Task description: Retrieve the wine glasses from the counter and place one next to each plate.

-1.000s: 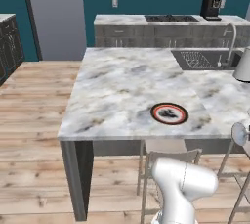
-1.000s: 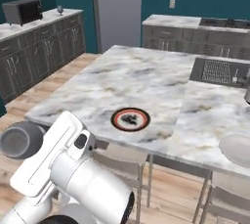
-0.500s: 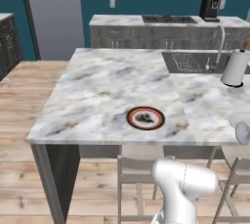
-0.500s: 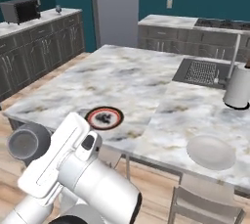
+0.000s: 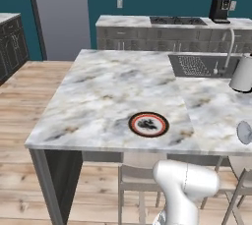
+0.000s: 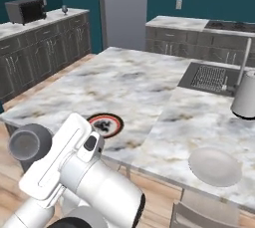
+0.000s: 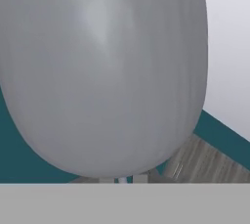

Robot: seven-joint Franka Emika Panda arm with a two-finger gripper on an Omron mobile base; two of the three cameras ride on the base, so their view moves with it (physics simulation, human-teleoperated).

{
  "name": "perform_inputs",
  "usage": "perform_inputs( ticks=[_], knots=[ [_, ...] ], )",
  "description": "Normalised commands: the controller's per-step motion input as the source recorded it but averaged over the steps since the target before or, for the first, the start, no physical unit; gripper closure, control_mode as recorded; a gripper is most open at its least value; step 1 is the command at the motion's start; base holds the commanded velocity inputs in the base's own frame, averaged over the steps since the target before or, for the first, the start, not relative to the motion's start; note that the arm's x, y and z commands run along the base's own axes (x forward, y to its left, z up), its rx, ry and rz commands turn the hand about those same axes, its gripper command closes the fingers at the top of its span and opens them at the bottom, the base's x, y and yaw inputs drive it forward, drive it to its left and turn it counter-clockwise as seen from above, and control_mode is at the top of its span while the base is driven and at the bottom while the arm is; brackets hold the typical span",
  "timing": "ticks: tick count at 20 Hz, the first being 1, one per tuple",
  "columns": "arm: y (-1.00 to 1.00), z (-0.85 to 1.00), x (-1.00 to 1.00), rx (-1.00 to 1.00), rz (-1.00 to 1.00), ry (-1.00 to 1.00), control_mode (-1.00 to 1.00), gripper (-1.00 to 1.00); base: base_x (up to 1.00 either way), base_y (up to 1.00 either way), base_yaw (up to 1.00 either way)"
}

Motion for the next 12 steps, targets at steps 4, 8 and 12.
perform_inputs(
  ticks=[4, 8, 12],
  knots=[
    [0.00, 0.00, 0.00, 0.00, 0.00, 0.00, 1.00, 1.00, 0.00, -0.24, 0.13],
    [0.00, 0.00, 0.00, 0.00, 0.00, 0.00, 1.00, 1.00, 0.00, -0.14, 0.10],
    [-0.15, -0.02, 0.16, 0.00, 0.03, 0.09, -1.00, 1.00, 0.04, -0.08, 0.04]
  ],
)
